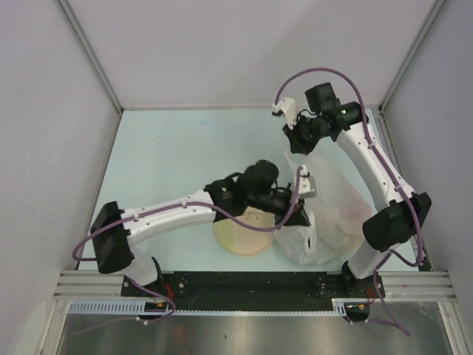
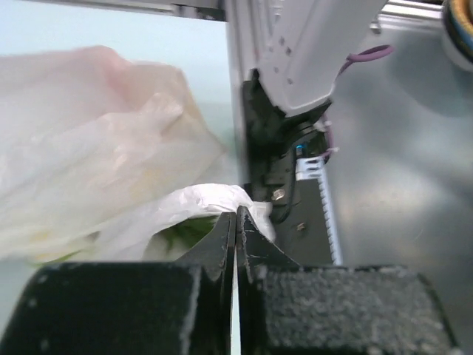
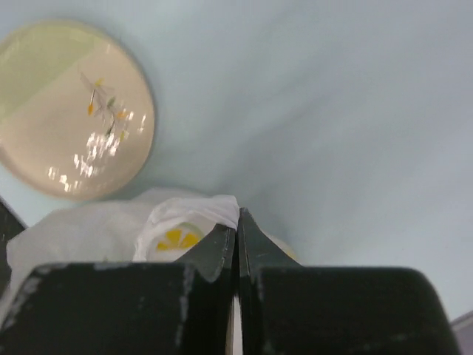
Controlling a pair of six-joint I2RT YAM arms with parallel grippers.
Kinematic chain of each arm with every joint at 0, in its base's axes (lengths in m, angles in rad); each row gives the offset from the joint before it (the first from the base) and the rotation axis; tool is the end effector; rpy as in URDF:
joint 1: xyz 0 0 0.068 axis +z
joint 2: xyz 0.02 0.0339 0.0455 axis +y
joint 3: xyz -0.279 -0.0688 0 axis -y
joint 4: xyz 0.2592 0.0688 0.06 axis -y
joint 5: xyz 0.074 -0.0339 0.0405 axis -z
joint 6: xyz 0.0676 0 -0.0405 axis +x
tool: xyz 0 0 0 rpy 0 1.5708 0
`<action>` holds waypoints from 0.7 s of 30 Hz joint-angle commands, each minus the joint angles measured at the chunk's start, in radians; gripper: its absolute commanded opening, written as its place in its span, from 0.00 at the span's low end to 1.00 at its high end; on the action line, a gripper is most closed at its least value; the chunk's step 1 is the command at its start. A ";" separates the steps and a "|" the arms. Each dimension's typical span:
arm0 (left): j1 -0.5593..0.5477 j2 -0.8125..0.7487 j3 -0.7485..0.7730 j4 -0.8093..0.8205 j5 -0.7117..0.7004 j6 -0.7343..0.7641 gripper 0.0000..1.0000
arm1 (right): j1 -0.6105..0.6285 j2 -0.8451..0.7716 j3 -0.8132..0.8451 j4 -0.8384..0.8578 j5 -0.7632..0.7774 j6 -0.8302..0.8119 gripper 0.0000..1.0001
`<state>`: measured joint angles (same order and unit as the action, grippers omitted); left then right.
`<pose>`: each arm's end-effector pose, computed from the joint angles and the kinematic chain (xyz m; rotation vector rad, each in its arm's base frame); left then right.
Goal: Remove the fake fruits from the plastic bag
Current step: Adjust the plastic bag at the center of the board.
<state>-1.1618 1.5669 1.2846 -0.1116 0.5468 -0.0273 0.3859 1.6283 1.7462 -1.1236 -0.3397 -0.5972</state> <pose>0.1293 -0.3867 0.3274 1.4655 1.5661 -1.2778 0.3252 0.1564 0.3658 -1.3024 2.1664 0.3533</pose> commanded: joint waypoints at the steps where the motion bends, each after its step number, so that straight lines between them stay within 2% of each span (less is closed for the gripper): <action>1: 0.189 -0.157 0.116 -0.169 0.052 0.223 0.00 | 0.004 0.132 0.292 0.051 0.019 0.079 0.00; 2: 0.232 -0.163 0.136 -0.190 0.038 0.245 0.00 | 0.002 0.160 0.347 0.068 0.046 0.085 0.00; 3: 0.329 -0.162 0.181 -0.213 0.024 0.257 0.00 | 0.001 0.215 0.451 0.083 0.060 0.094 0.00; 5: 0.430 -0.139 0.238 -0.214 0.018 0.268 0.00 | -0.013 0.264 0.541 0.117 0.077 0.102 0.00; 6: 0.517 -0.127 0.302 -0.198 0.013 0.265 0.00 | -0.021 0.315 0.643 0.158 0.077 0.106 0.00; 10: 0.681 -0.061 0.465 -0.155 -0.007 0.208 0.00 | -0.038 0.384 0.811 0.272 0.059 0.094 0.00; 12: 0.738 -0.071 0.509 -0.154 -0.015 0.210 0.00 | -0.035 0.364 0.787 0.390 0.013 0.091 0.00; 16: 0.797 -0.191 0.437 -0.183 -0.025 0.223 0.00 | 0.027 0.265 0.537 0.585 -0.009 0.062 0.00; 20: 0.806 -0.382 0.251 -0.237 -0.108 0.329 0.00 | 0.108 0.269 0.396 0.656 -0.002 0.078 0.00; 21: 0.806 -0.451 0.157 -0.269 -0.123 0.346 0.00 | 0.129 0.274 0.371 0.660 -0.004 0.086 0.00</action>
<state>-0.3584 1.3388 1.6054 -0.3267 0.4870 0.2092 0.4385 1.9133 2.2131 -0.5953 -0.3164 -0.5270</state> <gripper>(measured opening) 0.003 0.010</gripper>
